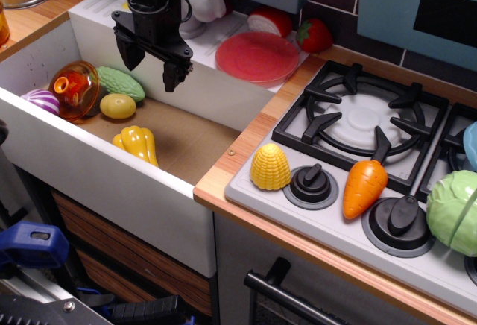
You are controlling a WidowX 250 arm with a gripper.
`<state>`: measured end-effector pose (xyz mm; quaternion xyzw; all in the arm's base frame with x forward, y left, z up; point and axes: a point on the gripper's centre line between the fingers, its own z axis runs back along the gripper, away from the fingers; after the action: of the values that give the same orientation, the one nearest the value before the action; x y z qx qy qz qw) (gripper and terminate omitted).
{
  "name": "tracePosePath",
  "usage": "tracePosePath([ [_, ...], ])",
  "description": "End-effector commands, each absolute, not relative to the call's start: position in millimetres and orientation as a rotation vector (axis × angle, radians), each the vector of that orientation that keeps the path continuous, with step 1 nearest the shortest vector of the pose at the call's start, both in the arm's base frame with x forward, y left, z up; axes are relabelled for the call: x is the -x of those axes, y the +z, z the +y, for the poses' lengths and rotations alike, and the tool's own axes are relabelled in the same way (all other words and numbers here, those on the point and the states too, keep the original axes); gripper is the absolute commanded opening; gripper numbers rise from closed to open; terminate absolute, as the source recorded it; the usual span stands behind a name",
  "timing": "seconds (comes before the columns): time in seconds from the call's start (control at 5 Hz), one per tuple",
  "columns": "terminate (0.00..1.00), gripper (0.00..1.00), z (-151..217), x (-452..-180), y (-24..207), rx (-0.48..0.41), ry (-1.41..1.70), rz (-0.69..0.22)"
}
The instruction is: Put corn on plate
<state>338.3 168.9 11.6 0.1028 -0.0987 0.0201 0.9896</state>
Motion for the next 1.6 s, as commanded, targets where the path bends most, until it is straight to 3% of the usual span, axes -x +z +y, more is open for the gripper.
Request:
tracePosePath([
  [0.0, 0.00, 1.00, 168.9, -338.3, 11.6, -0.206, 0.040, -0.198],
  [0.4, 0.00, 1.00, 104.8, -316.4, 55.4, -0.223, 0.039, -0.216],
  [0.8, 0.00, 1.00, 46.1, -300.1, 106.6, -0.206, 0.021, -0.164],
  [1.2, 0.00, 1.00, 7.9, -293.4, 115.1, -0.139, -0.032, -0.181],
  [1.4, 0.00, 1.00, -7.2, -284.0, 105.1, -0.127, -0.043, -0.189],
])
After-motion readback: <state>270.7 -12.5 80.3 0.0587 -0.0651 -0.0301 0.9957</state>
